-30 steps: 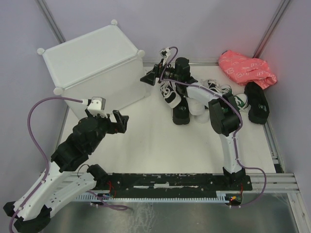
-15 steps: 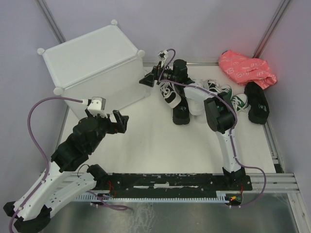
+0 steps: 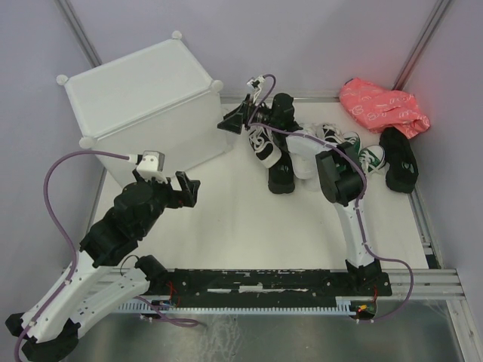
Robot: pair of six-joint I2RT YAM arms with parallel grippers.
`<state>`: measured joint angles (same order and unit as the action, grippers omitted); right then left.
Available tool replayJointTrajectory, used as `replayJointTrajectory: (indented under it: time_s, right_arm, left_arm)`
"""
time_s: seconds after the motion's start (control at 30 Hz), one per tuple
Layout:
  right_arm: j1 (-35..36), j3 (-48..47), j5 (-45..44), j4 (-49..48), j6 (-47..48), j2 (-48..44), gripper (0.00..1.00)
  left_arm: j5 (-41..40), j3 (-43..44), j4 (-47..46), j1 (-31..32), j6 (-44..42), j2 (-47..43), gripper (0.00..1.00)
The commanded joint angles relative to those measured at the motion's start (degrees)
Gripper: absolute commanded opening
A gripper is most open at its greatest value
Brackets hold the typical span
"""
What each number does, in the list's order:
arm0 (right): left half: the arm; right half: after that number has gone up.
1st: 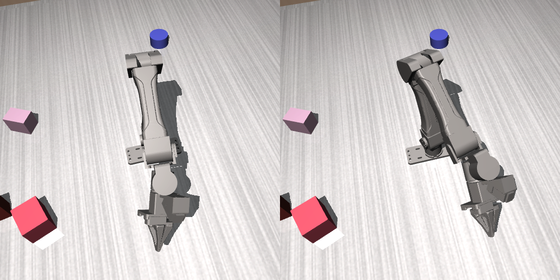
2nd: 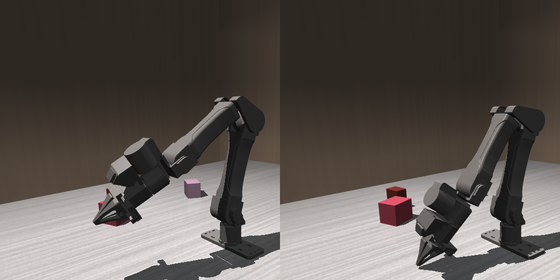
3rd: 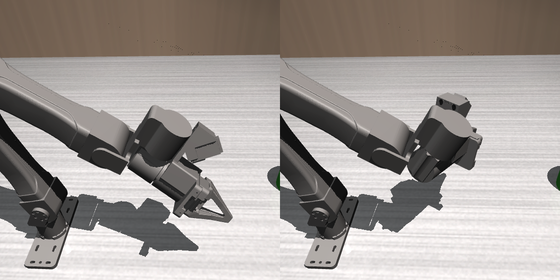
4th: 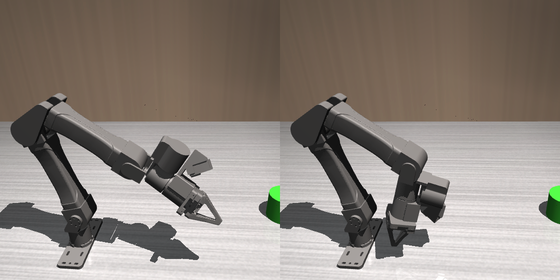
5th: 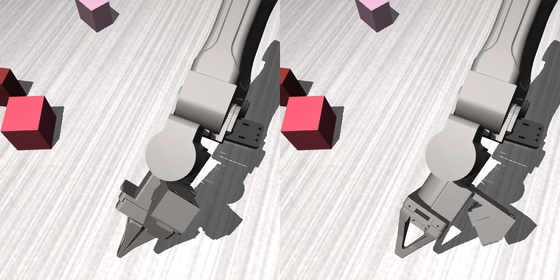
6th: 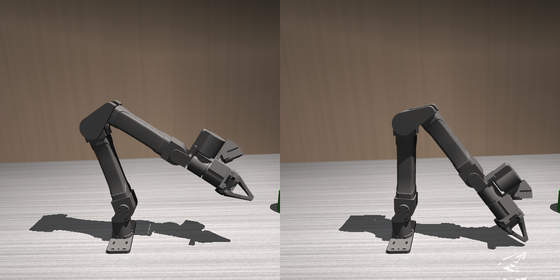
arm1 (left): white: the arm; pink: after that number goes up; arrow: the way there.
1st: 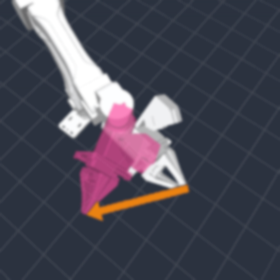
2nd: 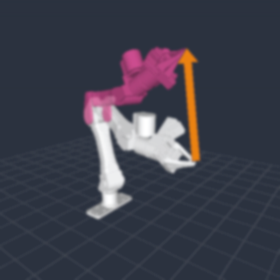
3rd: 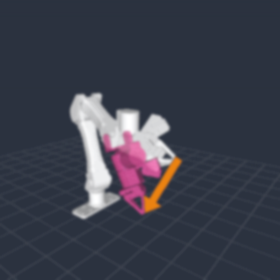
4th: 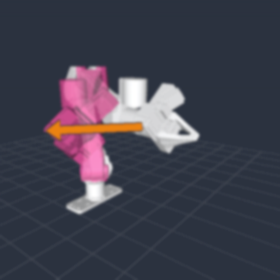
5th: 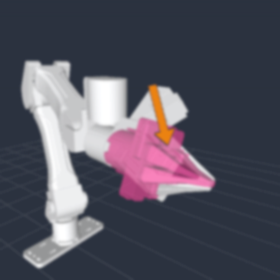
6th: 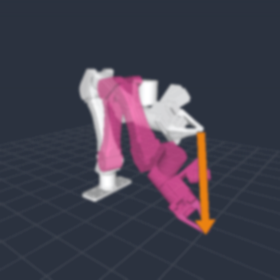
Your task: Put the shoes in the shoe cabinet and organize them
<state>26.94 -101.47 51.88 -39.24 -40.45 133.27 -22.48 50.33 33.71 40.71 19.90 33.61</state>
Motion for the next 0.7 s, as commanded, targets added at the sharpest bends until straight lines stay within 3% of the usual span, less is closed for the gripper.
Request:
replayJointTrajectory:
  time_s: [0.0,0.37,0.67]
  right_arm:
    - [2.1,-1.5,12.2,-18.4,-12.6,0.4,0.99]
    - [3.0,11.3,19.2,-43.3,-29.9,-1.8,0.99]
    - [5.7,36.8,18.4,-43.3,-20.7,-17.9,0.99]
  left_arm:
    - [-1.4,-0.3,-2.6,0.1,0.1,0.0,0.99]
    - [-0.2,-0.2,-3.5,0.1,0.4,0.7,0.99]
    - [5.9,8.7,-5.3,0.2,0.6,1.8,0.99]
